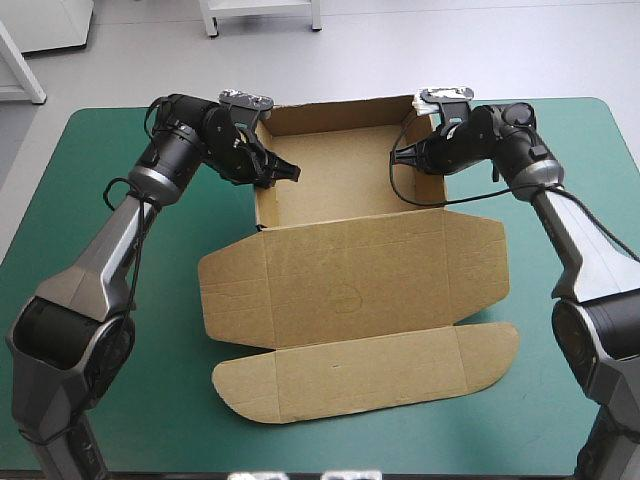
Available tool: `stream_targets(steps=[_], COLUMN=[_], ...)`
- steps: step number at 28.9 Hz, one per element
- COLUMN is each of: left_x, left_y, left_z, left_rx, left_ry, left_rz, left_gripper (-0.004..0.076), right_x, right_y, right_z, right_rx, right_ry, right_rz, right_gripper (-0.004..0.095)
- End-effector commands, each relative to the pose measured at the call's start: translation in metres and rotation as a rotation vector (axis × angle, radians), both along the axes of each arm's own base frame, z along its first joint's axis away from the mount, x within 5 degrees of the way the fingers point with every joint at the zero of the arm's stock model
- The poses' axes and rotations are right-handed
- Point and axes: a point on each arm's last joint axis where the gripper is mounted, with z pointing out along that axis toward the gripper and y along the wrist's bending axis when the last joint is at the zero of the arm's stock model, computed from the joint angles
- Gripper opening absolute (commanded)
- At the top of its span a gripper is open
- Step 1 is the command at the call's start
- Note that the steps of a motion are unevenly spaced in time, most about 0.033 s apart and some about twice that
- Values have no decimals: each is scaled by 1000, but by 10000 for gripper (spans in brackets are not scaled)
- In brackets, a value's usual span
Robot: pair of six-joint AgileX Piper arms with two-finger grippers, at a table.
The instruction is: Fold the box
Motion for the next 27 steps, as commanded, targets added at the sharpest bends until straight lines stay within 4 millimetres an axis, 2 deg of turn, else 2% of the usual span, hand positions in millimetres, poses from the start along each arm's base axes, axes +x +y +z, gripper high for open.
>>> stream_targets(steps=[1, 5, 13, 20, 27], left_x=[-9, -6, 4, 14, 28], left_y=[-4, -6, -10, -18, -24], left_z=[30, 26, 7, -15, -49], left_rx=[-79, -86, -59, -74, -47], left_ry=[-100, -93, -50, 16, 78], left_rz=[6, 0, 2, -2, 1], left_gripper=[150, -8, -8, -8, -8], right_x=[-10, -9, -10, -4, 6], right_y=[4, 5, 3, 2, 3], right_z=[34, 25, 15, -15, -36], right_rx=[85, 70, 13, -69, -104], right_ry=[-95, -44, 18, 151, 192], right_rz=[-6, 1, 11, 29, 28], right_gripper=[4, 4, 4, 3, 4])
